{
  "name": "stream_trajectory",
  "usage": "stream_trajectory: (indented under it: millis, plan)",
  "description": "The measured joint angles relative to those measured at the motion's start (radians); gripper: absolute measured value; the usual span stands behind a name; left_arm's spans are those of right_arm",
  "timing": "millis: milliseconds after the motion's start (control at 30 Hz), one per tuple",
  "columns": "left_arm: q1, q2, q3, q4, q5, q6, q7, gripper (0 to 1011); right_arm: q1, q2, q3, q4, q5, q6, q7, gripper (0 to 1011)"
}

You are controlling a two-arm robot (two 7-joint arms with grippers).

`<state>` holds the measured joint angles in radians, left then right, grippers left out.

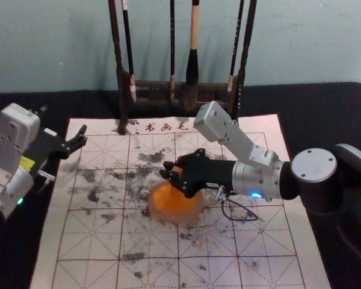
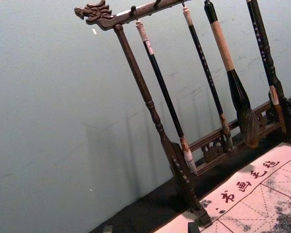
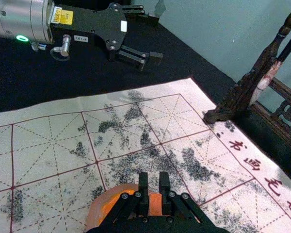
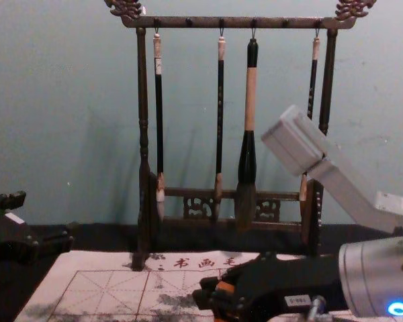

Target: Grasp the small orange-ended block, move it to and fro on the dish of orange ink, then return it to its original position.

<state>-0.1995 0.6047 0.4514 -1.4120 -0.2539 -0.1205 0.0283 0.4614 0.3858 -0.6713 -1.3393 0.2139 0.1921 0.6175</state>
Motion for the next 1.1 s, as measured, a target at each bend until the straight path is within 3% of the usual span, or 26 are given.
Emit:
stream_trajectory:
  millis: [1100]
  plan:
    - [0.0, 0.0, 0.0, 0.0, 0.0, 0.0, 0.0, 1001, -0.02, 0.051, -0.002, -0.045, 0.017, -0.006, 0.033, 111]
